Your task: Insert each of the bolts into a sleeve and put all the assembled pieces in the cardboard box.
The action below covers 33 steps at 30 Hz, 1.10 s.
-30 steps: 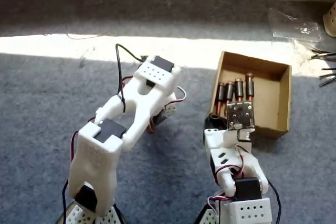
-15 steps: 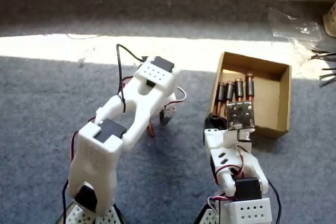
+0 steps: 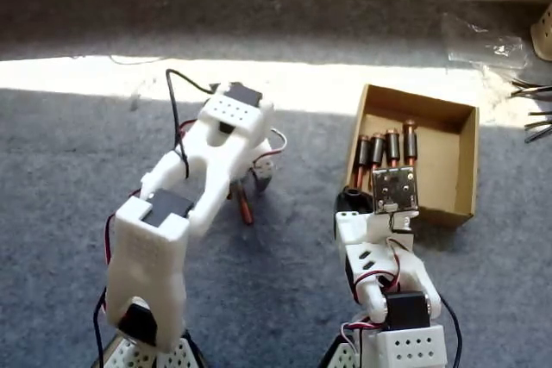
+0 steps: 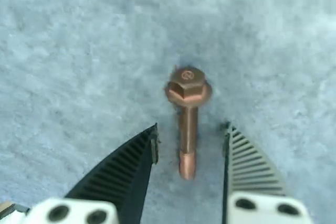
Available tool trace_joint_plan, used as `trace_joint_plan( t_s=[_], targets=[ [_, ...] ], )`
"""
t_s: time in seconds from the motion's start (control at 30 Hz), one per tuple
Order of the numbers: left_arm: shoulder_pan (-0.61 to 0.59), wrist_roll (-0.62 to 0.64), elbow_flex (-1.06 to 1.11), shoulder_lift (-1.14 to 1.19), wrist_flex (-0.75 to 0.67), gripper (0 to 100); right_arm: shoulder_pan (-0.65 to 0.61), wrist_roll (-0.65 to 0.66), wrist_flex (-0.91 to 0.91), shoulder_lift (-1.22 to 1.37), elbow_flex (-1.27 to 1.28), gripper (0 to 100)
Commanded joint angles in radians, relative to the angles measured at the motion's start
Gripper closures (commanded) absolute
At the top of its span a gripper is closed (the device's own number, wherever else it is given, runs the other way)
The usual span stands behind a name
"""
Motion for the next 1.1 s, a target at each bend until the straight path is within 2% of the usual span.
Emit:
trace_joint_plan(
  t_s=[0.0,0.33,0.53,0.8,1.07],
  targets=[
    [-0.067,-0.006,-0.008,-0.008,-0.058,80,0.005,0.015,-0.027,-0.012,-0.015,99.5],
    [-0.067,-0.006,-0.013,0.033,-0.107,81,0.007,0.015,-0.027,-0.012,-0.015,99.5],
    [-0.076,-0.005,-0.102,0.171,-0.12,95,0.007,0.015,-0.027,-0.012,-0.015,99.5],
    [-0.081,-0.005,-0.232,0.237,0.011,97,0.007,0.015,-0.027,-0.012,-0.015,99.5],
    [-0.058,-0.012,-0.346,0.206,0.152,99,0.004,0.015,-0.027,-0.012,-0.015,99.5]
  ],
)
